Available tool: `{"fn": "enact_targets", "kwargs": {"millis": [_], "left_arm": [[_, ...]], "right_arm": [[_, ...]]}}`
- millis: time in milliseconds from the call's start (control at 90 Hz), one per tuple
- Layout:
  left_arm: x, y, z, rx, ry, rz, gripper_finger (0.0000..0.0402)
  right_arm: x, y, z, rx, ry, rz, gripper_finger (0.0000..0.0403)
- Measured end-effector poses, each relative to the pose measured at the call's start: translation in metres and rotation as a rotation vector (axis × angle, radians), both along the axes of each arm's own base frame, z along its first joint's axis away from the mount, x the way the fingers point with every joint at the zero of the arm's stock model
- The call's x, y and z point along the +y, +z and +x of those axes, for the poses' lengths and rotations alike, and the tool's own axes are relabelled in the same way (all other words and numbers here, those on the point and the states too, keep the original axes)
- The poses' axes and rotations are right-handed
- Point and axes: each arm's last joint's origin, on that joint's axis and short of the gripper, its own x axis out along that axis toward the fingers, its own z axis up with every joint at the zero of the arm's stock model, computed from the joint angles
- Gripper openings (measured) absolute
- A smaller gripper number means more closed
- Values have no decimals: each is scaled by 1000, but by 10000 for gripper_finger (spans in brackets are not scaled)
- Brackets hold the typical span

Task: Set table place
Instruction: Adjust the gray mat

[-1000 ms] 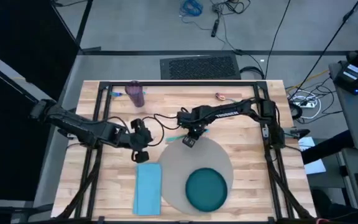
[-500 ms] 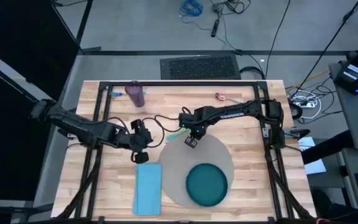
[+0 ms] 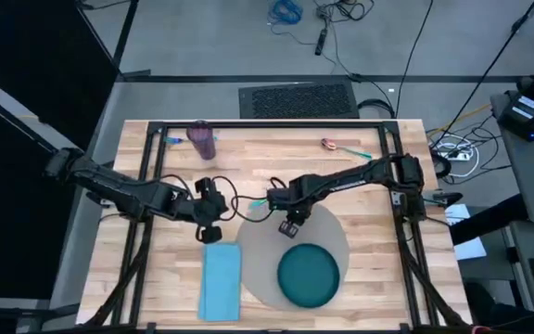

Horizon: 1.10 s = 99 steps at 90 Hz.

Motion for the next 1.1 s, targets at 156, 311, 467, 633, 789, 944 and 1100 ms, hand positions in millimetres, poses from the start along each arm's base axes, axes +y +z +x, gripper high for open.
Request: {"fn": "enact_targets", "kwargs": {"millis": [156, 311, 467, 633, 789, 944, 1100], "left_arm": [[0, 0, 0, 2, -2, 1, 0], [-2, 0, -1, 2, -8, 1, 0], [-1, 0, 0, 2, -7, 1, 0], [-3, 0, -1, 2, -15, 1, 0], [-6, 0, -2, 7, -24, 1, 0], [-5, -1, -4, 21, -10, -5, 0], [-6, -1, -3, 20, -13, -4, 0]], "right_arm": [[4, -11, 0, -43, -14, 64, 0], [7, -12, 4, -94, -15, 74, 0], [8, -9, 13, -188, -16, 122, 0], [9, -8, 17, -231, -4, 132, 0], [11, -11, 4, -93, 4, 145, 0], [25, -12, -2, -35, 25, 157, 0], [31, -23, 4, -43, 24, 195, 0]]}}
